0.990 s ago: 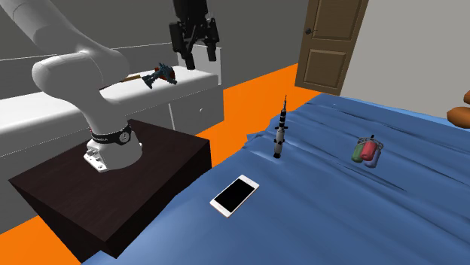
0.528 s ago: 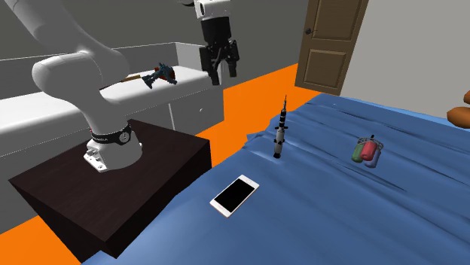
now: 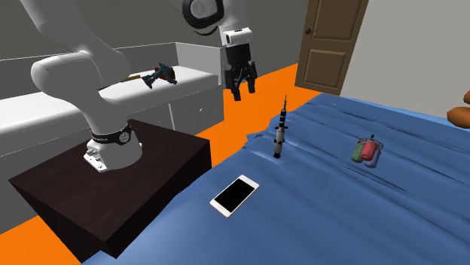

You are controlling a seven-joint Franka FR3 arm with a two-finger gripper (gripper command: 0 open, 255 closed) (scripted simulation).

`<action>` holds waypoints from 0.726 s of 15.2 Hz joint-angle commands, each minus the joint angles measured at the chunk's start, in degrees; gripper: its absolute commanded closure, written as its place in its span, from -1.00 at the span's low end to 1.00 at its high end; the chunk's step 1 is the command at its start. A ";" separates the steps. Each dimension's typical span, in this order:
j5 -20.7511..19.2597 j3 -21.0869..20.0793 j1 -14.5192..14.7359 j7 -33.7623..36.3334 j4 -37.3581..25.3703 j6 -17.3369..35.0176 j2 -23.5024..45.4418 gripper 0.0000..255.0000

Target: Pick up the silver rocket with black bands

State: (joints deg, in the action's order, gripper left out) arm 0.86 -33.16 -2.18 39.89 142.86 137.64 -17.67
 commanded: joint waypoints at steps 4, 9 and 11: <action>-16.21 -8.68 -5.60 17.52 -6.21 4.86 13.61 -1.00; -38.07 -8.47 -2.60 37.24 -15.75 2.76 29.70 -1.00; -44.09 -6.17 0.95 42.60 -20.11 1.09 35.35 -1.00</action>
State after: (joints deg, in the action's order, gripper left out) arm -39.38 -40.46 -3.14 79.00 125.16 139.67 14.43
